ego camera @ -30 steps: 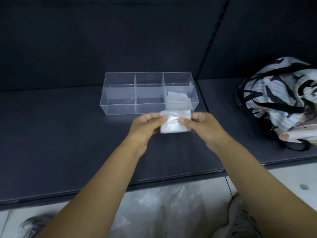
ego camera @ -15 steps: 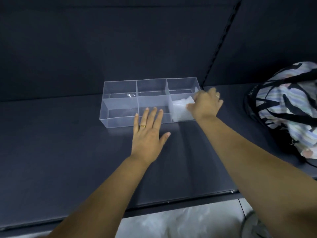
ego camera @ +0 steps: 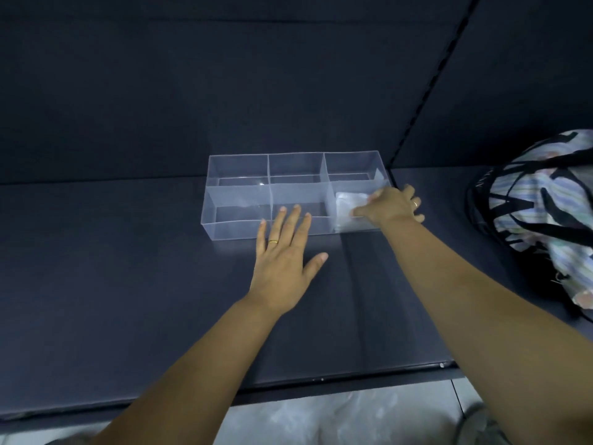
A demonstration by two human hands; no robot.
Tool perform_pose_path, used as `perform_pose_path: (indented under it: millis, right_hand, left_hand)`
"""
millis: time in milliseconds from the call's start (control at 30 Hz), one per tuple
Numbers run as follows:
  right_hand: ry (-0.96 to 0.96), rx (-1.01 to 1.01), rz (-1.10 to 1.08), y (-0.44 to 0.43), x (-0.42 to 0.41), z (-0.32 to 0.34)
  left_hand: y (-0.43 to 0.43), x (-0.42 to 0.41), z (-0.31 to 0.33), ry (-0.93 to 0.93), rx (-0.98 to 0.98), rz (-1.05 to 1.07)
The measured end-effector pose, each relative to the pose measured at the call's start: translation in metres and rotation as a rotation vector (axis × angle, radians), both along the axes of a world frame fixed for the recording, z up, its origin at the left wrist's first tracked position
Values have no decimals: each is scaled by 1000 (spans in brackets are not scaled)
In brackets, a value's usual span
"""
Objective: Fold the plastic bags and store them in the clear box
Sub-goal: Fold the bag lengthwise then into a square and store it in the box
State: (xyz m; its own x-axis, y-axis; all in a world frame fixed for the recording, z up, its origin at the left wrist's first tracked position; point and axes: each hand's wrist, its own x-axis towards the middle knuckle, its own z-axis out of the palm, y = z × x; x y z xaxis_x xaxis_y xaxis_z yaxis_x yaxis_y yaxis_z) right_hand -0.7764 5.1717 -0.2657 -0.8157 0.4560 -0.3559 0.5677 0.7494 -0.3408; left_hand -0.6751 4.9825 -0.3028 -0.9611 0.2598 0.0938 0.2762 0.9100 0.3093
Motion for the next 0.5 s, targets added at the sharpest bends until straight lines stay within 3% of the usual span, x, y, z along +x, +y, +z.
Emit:
perform_pose_path:
  millis: [100, 200, 300, 400, 500]
  right_hand:
    - [263, -154, 1, -2, 30, 1]
    - [587, -307, 14, -13, 91, -4]
    - [800, -314, 104, -45, 185, -17]
    - [599, -263, 239, -86, 286, -55]
    - [148, -357, -12, -110, 343, -93]
  left_hand:
    - [-24, 39, -8, -3, -14, 69]
    - [-57, 93, -25, -125, -95, 200]
    - [-82, 139, -35, -181, -173, 296]
    - [-97, 164, -39, -214, -215, 303]
    - [-106, 167, -42, -279, -218, 266]
